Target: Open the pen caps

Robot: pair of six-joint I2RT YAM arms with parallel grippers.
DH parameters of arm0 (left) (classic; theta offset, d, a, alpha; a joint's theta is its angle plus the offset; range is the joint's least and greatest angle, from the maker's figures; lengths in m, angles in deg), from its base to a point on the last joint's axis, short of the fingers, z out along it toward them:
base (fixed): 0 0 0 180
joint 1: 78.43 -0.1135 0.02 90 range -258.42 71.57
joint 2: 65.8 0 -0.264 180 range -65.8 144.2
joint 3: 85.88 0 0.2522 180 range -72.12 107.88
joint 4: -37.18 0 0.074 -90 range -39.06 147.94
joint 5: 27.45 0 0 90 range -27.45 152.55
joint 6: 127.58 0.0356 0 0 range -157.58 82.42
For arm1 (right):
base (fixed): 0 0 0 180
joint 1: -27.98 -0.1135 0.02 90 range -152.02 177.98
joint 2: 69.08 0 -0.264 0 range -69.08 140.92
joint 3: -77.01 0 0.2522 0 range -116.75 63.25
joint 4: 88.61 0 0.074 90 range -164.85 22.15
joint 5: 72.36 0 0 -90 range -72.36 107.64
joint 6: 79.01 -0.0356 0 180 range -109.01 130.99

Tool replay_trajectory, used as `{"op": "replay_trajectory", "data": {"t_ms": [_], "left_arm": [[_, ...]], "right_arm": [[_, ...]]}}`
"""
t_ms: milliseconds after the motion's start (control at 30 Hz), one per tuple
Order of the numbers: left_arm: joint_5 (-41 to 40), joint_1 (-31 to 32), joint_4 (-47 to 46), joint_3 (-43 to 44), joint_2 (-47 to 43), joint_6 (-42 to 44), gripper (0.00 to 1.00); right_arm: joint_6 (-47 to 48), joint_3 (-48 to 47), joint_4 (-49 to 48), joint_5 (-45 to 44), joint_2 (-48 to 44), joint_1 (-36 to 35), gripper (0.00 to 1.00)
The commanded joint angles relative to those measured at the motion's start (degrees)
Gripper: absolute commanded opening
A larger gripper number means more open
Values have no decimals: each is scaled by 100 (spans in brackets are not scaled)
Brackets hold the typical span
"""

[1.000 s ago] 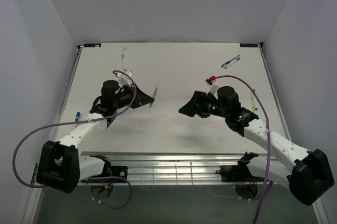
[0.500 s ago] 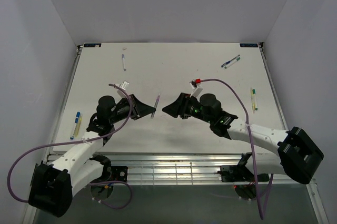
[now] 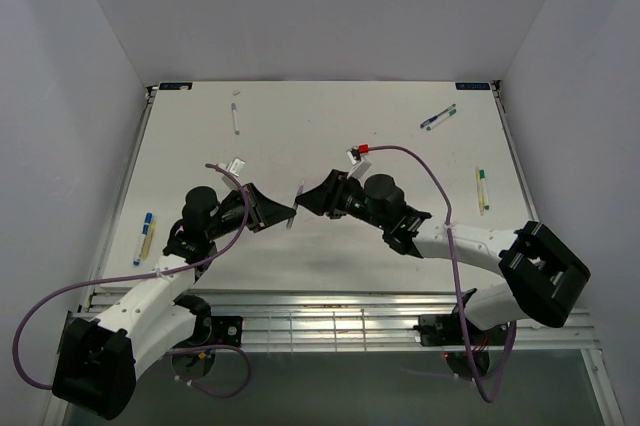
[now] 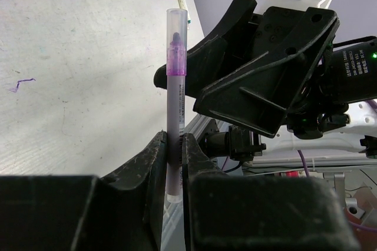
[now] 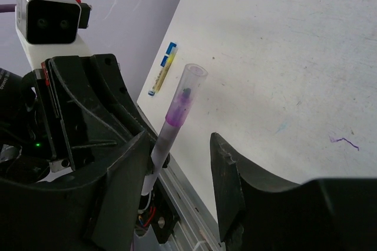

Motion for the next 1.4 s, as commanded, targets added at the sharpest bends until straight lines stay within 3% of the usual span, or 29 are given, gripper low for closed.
{"op": "replay_trajectory", "data": {"t_ms": [0, 400, 433, 533, 567, 667, 700, 733, 867, 1033, 1200, 1367], "left_arm": [[65, 29, -155, -40, -106, 16, 0], [-49, 38, -155, -40, -88, 60, 0], [-49, 38, -164, -40, -88, 60, 0], [-14, 38, -164, 3, -53, 121, 0], [3, 38, -155, 12, -35, 139, 0], [21, 38, -146, 4, -88, 140, 23], [-5, 38, -120, -5, -123, 131, 40], [-23, 38, -102, -14, -149, 139, 48], [-163, 38, 143, 108, -237, 323, 63], [-330, 38, 284, 337, -141, 482, 64], [-225, 38, 276, 539, 96, 543, 53], [-190, 38, 267, 584, 70, 649, 53]], "right_arm": [[-125, -302, -540, -109, 113, -54, 51], [-494, -224, -1138, 102, 518, -221, 35], [-511, -224, -1156, 102, 579, -239, 32], [-582, -206, -1252, 172, 649, -257, 8], [-573, -197, -1235, 146, 624, -257, 8], [-389, -118, -999, -73, 395, -248, 8], [-310, -109, -745, -135, 316, -248, 8], [-223, -118, -604, -188, 159, -239, 8], [444, -206, 275, -259, -176, -248, 8], [745, -223, 645, 206, -221, -239, 8], [684, -294, 339, 989, 78, -248, 8], [482, -329, 22, 1297, 333, -274, 8]]}}
